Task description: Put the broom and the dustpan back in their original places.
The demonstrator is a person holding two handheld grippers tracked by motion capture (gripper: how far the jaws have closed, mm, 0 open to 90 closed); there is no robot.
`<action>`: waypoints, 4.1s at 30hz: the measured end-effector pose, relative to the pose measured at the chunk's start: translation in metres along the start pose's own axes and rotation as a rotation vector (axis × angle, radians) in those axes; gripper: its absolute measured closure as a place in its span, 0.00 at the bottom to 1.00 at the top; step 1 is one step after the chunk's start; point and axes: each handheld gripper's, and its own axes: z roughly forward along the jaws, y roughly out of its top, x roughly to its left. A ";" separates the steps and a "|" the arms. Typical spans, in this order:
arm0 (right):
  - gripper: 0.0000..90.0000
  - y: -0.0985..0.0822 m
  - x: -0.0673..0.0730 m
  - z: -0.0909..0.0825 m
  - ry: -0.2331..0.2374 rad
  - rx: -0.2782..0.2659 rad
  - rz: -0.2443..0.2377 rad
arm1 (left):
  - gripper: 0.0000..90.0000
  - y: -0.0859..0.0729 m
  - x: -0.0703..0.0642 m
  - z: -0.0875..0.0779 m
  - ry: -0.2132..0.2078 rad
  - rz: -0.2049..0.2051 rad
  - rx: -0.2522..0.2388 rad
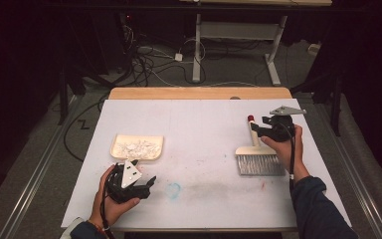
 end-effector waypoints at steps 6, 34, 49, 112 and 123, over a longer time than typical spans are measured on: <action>0.39 0.005 0.006 -0.009 -0.023 -0.064 -0.025 | 0.22 0.000 0.000 0.000 0.000 0.000 0.002; 0.21 0.015 0.027 -0.058 -0.045 -0.251 -0.053 | 0.22 0.000 -0.001 0.003 -0.004 0.007 0.016; 0.21 0.012 0.049 -0.086 -0.014 -0.277 -0.138 | 0.22 0.000 -0.001 0.002 -0.010 0.008 0.014; 0.18 -0.111 0.067 -0.111 -0.076 -0.146 -0.197 | 0.18 0.005 -0.003 0.005 -0.041 0.056 -0.027; 0.18 -0.103 0.071 -0.119 -0.074 -0.201 -0.222 | 0.18 0.001 0.000 0.002 -0.028 0.050 -0.042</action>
